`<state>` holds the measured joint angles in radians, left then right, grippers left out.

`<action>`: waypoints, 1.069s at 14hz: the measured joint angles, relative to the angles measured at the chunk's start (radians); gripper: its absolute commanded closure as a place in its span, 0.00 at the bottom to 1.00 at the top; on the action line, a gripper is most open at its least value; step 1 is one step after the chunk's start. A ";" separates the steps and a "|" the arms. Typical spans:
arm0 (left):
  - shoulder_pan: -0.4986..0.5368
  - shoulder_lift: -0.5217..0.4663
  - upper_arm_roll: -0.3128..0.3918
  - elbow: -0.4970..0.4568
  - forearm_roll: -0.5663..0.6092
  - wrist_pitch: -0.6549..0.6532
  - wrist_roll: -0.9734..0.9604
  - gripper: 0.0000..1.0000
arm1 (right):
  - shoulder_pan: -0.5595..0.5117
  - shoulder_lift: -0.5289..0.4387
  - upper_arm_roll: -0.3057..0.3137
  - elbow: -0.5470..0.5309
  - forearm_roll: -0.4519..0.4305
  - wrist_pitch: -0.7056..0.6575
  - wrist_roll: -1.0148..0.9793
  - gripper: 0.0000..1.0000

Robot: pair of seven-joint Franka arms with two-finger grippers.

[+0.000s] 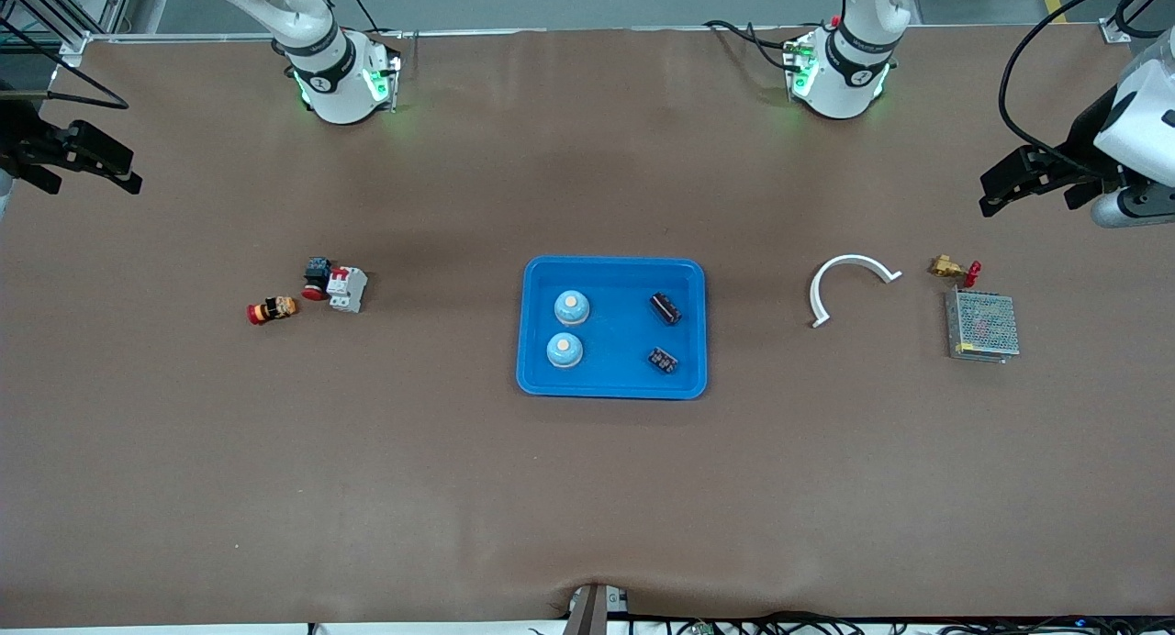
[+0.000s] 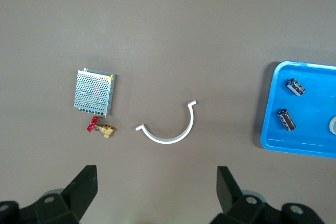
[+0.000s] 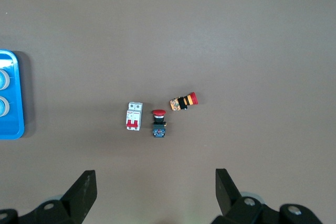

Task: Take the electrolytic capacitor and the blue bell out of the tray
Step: 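Reach the left gripper from rest to a black capacitor in the tray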

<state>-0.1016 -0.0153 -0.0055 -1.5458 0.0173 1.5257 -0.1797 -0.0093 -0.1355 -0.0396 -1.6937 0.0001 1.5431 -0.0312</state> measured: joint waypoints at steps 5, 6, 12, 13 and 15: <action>0.001 0.000 0.000 0.000 0.000 -0.001 0.000 0.00 | 0.000 0.000 0.000 0.005 0.000 0.001 0.000 0.00; 0.002 0.000 0.000 0.000 0.000 -0.001 0.000 0.00 | 0.000 0.000 0.000 0.007 0.000 0.001 0.000 0.00; -0.006 0.038 -0.015 -0.012 0.000 -0.008 -0.059 0.00 | 0.000 0.000 0.000 0.009 0.000 0.001 0.000 0.00; -0.009 0.055 -0.031 -0.016 0.000 -0.006 -0.094 0.00 | 0.000 0.000 0.000 0.009 0.000 0.001 0.000 0.00; -0.020 0.091 -0.066 -0.019 0.000 0.007 -0.161 0.00 | 0.000 0.000 0.001 0.009 0.000 0.001 0.000 0.00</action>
<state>-0.1213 0.0759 -0.0714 -1.5645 0.0170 1.5323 -0.3406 -0.0093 -0.1355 -0.0386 -1.6843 0.0001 1.5439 -0.0311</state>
